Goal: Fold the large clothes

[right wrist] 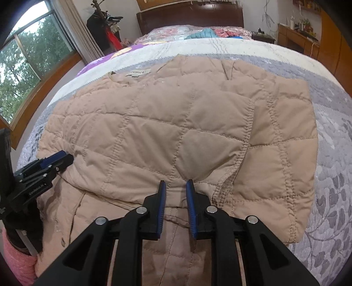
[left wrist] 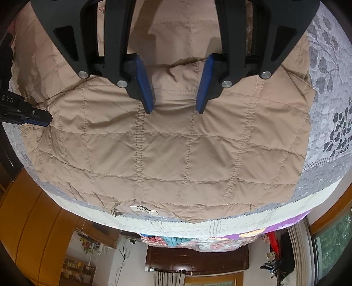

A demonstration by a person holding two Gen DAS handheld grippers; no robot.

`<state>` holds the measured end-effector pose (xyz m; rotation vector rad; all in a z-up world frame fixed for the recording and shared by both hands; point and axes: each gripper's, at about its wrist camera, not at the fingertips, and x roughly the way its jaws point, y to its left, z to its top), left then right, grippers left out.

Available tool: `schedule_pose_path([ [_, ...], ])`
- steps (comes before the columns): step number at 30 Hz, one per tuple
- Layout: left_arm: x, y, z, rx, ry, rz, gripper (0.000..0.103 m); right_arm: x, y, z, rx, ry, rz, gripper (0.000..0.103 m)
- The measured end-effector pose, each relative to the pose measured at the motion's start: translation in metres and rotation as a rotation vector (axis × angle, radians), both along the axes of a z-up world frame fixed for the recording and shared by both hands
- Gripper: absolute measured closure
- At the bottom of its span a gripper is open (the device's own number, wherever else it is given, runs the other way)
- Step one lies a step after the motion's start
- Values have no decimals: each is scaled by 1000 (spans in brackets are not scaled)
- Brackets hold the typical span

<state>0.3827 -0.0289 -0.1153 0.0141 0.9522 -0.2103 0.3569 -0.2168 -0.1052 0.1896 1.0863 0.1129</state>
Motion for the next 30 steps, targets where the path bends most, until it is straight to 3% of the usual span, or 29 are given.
schedule_pose_path([
  [5, -4, -2, 7, 20, -5, 3, 61, -3, -5, 10, 28, -3, -6, 81],
  [7, -12, 4, 21, -4, 4, 8, 62, -21, -15, 32, 108, -72, 13, 81],
  [11, -51, 31, 60, -57, -48, -11, 49, -65, -31, 68, 104, -165, 46, 68],
  [15, -108, 77, 86, -35, -99, 18, 37, -122, -56, 78, 89, -158, 47, 62],
  [22, -197, 145, 64, 5, -7, 124, 32, -221, -78, 54, 57, -81, 40, 51],
  [30, -274, 188, 28, -121, 69, 216, 31, -282, -81, 28, 150, -24, 12, 43],
])
